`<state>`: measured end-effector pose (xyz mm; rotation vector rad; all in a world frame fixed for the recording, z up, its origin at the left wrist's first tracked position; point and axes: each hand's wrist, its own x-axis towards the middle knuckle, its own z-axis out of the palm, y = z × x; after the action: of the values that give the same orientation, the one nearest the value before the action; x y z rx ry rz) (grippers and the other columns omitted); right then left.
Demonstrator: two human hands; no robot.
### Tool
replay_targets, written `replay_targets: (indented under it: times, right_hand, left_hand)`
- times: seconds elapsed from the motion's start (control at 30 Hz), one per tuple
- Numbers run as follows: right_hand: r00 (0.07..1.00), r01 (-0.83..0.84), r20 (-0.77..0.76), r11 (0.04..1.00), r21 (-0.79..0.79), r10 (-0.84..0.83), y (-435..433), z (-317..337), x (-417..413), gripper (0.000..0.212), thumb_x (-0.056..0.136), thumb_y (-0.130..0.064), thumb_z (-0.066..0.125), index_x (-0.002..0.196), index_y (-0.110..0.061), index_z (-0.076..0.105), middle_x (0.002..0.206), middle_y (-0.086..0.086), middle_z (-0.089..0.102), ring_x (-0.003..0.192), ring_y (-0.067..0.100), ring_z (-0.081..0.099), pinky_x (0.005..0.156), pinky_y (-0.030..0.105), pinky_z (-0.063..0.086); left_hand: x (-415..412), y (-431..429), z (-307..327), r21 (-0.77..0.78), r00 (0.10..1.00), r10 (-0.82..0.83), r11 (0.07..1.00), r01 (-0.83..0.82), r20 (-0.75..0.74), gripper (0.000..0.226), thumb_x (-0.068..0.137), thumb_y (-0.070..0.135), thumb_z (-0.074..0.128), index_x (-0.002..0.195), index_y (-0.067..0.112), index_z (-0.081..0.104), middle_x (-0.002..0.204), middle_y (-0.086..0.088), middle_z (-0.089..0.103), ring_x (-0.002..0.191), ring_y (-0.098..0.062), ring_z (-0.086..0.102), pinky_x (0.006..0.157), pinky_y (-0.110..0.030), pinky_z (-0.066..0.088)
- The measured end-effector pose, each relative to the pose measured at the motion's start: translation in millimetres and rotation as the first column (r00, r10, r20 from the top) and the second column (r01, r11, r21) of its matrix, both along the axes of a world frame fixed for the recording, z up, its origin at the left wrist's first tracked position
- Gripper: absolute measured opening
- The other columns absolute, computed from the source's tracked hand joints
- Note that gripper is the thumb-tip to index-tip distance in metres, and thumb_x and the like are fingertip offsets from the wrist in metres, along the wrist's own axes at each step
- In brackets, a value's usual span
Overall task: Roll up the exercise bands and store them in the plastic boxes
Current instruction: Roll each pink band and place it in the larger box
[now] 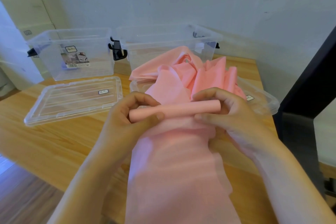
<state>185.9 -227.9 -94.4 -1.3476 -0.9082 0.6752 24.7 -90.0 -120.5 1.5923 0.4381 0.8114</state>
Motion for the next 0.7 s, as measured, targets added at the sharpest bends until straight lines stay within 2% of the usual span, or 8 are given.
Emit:
replay_targets:
  times: [0.07, 0.13, 0.23, 0.33, 0.43, 0.53, 0.6, 0.7]
  right_hand:
    - [1.0, 0.019, -0.017, 0.998, -0.053, -0.02, -0.1, -0.9, -0.1, 0.024, 0.072, -0.002, 0.074, 0.09, -0.018, 0.07, 0.08, -0.01, 0.068, 0.073, 0.001, 0.062, 0.06, 0.011, 0.046]
    - [0.999, 0.049, -0.006, 0.994, -0.102, -0.05, 0.6, -2.5, 0.2, 0.019, 0.073, -0.011, 0.075, 0.09, -0.018, 0.072, 0.078, -0.009, 0.069, 0.071, 0.002, 0.062, 0.059, 0.012, 0.046]
    - [0.997, 0.071, 0.003, 0.992, -0.104, -0.071, 1.1, -3.3, 0.8, 0.017, 0.074, -0.011, 0.075, 0.091, -0.013, 0.072, 0.078, -0.006, 0.069, 0.071, 0.003, 0.062, 0.062, 0.013, 0.048]
    - [0.997, 0.075, 0.024, 0.996, -0.058, -0.074, 0.5, -2.3, 1.6, 0.02, 0.072, -0.006, 0.076, 0.091, -0.01, 0.071, 0.08, -0.002, 0.069, 0.071, 0.005, 0.062, 0.062, 0.013, 0.048]
    - [0.995, 0.075, 0.068, 0.997, -0.028, -0.073, 1.6, -2.7, 2.6, 0.021, 0.071, 0.002, 0.075, 0.09, -0.007, 0.07, 0.079, -0.002, 0.068, 0.072, 0.005, 0.061, 0.063, 0.013, 0.048]
    - [0.995, 0.051, 0.089, 0.999, -0.018, -0.049, 1.9, -3.4, 2.8, 0.025, 0.071, 0.01, 0.073, 0.088, -0.007, 0.069, 0.08, -0.001, 0.066, 0.074, 0.006, 0.06, 0.065, 0.014, 0.049]
    - [0.997, 0.027, 0.066, 0.999, -0.022, -0.025, 1.5, -3.1, 2.3, 0.026, 0.072, 0.009, 0.072, 0.09, -0.01, 0.068, 0.083, 0.0, 0.066, 0.076, 0.007, 0.06, 0.066, 0.015, 0.049]
    - [0.998, 0.051, 0.045, 0.995, -0.09, -0.047, 1.7, -5.6, 3.0, 0.018, 0.075, -0.009, 0.074, 0.091, -0.018, 0.071, 0.087, -0.003, 0.069, 0.08, 0.007, 0.062, 0.069, 0.019, 0.047]
  left_hand:
    - [-0.1, -0.7, -0.2, 0.023, 1.0, 0.016, 1.0, -0.017, 0.026, 0.022, 0.063, 0.019, 0.081, 0.078, 0.027, 0.067, 0.096, -0.004, 0.069, 0.098, -0.026, 0.066, 0.085, -0.042, 0.052]
    - [0.5, -1.5, -0.7, 0.043, 0.999, 0.037, 0.998, -0.039, 0.039, 0.022, 0.065, 0.014, 0.078, 0.076, 0.029, 0.067, 0.098, -0.001, 0.07, 0.101, -0.027, 0.066, 0.089, -0.044, 0.052]
    - [1.4, 0.0, -1.8, 0.056, 0.999, 0.047, 0.997, -0.048, 0.021, 0.026, 0.065, 0.015, 0.077, 0.084, 0.028, 0.067, 0.095, 0.001, 0.07, 0.095, -0.019, 0.065, 0.081, -0.033, 0.054]
    - [2.6, -1.1, -1.5, -0.04, 1.0, 0.005, 0.999, -0.005, 0.0, 0.031, 0.063, 0.016, 0.078, 0.091, 0.024, 0.067, 0.086, 0.007, 0.067, 0.082, -0.009, 0.063, 0.068, -0.018, 0.051]
    - [3.1, -3.5, 0.2, -0.063, 0.999, -0.007, 0.998, 0.004, -0.04, 0.026, 0.064, 0.025, 0.078, 0.088, 0.024, 0.069, 0.082, 0.005, 0.066, 0.075, -0.009, 0.061, 0.062, -0.018, 0.05]
    - [2.2, -4.1, 1.6, -0.049, 0.999, -0.003, 0.999, 0.001, -0.042, 0.019, 0.068, 0.032, 0.075, 0.085, 0.026, 0.069, 0.087, 0.003, 0.068, 0.076, -0.011, 0.061, 0.062, -0.019, 0.048]
    - [1.1, -3.6, 1.0, -0.024, 1.0, 0.011, 1.0, -0.012, -0.025, 0.016, 0.07, 0.026, 0.074, 0.085, 0.025, 0.068, 0.093, 0.0, 0.071, 0.081, -0.016, 0.064, 0.067, -0.024, 0.052]
    - [-0.5, -2.4, 0.5, 0.028, 0.998, 0.056, 0.998, -0.057, 0.012, 0.021, 0.068, 0.02, 0.078, 0.085, 0.024, 0.067, 0.101, -0.007, 0.07, 0.098, -0.031, 0.065, 0.085, -0.047, 0.053]
